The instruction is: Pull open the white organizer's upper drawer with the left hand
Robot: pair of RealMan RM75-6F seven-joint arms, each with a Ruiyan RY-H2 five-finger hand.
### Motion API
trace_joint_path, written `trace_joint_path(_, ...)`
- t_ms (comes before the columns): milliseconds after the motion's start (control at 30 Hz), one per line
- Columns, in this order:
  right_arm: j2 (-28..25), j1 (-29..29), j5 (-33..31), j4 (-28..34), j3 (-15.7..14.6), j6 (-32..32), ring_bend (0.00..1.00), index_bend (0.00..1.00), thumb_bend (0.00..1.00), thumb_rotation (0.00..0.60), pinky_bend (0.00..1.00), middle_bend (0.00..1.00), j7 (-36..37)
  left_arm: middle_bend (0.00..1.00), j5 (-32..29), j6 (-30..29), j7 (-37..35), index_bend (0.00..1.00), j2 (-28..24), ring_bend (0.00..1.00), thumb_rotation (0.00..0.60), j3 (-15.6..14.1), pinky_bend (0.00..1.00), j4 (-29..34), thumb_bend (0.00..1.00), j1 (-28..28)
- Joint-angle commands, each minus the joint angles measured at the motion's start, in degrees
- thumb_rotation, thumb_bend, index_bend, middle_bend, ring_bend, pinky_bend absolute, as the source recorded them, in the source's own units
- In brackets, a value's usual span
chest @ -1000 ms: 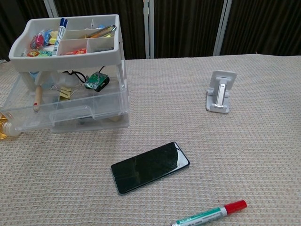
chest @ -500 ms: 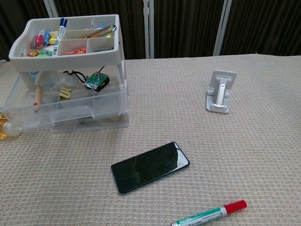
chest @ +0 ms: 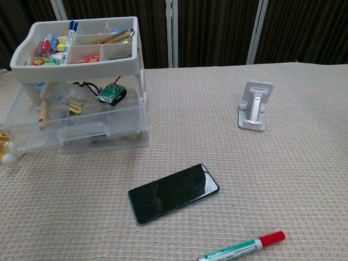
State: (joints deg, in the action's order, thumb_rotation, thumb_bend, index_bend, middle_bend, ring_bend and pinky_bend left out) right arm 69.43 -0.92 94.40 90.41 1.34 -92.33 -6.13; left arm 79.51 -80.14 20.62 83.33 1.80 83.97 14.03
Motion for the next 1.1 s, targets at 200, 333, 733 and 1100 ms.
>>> trace_joint_path(200,0.1,0.1,0.4,-0.1,-0.2,-0.1,0.0,0.0,0.0,0.6,0.0,0.0,-0.4,0.93,0.9,-1.3,-0.8,0.37,-0.3,0.9,0.6,0.3,0.76,0.8,0.26,-0.7)
trace_joint_path(333,0.0,0.1,0.5,0.0,-0.3,-0.1,0.0,0.0,0.0,0.6,0.0,0.0,-0.3,0.77,2.9,-4.1,-2.1,0.29,-1.2,0.78,0.6,0.3,0.66,2.5,0.24,-1.7)
trace_joint_path(733,-1.8,0.2,2.2,0.5,-0.4,-1.5,0.0,0.0,0.0,0.6,0.0,0.0,2.4,0.0,9.6,-17.3,0.1,0.0,-5.2,0.04,0.6,-0.4,0.04,11.3,0.2,-8.0)
trace_joint_path(1100,-1.9,-0.2,3.0,-0.8,0.2,-2.6,0.0,0.0,0.0,0.6,0.0,0.0,4.1,0.0,6.4,-12.5,-1.5,0.0,-10.5,0.0,0.6,-1.8,0.0,16.3,0.18,-9.1)
